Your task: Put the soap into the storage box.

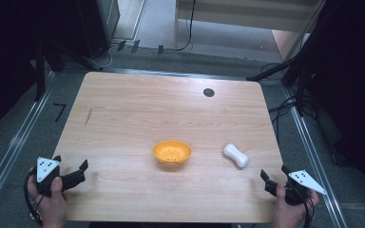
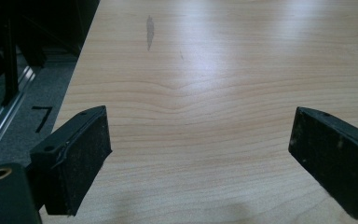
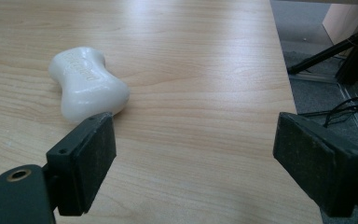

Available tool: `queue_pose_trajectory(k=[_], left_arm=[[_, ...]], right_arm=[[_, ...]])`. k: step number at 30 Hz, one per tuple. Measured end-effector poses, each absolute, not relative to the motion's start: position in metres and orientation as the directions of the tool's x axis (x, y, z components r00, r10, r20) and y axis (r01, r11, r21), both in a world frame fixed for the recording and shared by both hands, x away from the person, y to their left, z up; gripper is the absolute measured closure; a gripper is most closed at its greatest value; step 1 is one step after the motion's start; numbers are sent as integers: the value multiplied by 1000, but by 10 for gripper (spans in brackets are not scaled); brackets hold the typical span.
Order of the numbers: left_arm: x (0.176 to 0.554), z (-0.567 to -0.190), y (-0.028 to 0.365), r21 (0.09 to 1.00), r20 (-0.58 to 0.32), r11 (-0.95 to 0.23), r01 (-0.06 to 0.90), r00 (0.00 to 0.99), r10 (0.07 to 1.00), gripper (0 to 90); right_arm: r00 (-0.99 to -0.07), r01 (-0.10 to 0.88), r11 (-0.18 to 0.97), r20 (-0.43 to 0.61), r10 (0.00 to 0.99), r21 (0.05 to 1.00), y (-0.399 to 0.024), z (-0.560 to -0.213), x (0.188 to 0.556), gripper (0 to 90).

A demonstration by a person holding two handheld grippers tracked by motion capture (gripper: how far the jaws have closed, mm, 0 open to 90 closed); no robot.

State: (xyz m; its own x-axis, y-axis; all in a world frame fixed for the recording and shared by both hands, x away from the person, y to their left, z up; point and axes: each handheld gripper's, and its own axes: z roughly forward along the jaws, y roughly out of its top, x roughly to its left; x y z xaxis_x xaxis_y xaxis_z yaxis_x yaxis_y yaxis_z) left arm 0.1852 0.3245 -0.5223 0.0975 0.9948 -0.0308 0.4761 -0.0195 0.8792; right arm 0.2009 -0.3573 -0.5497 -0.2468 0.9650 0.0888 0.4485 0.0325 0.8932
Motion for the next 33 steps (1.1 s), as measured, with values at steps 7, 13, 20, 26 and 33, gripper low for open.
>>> queue_pose_trajectory(k=[7,13,20,26,33], left_arm=[[185,-522,325,879,-32,-18,476,97,995,58],[185,-522,323,879,-22,-25,476,93,995,58],[185,-522,324,881,-28,-19,472,93,995,58],[185,-522,323,882,-25,-23,471,96,995,58],[185,-522,324,880,-31,-20,474,99,995,58]], right_arm=[[-248,451,29,94,964,892,-357,-550,202,138],[-251,470,64,64,966,880,-352,-550,204,140],[-269,501,61,89,959,863,-354,-549,204,144],[-319,549,156,33,947,821,-348,-538,209,146],[-377,617,243,9,926,749,-341,-527,220,145]])
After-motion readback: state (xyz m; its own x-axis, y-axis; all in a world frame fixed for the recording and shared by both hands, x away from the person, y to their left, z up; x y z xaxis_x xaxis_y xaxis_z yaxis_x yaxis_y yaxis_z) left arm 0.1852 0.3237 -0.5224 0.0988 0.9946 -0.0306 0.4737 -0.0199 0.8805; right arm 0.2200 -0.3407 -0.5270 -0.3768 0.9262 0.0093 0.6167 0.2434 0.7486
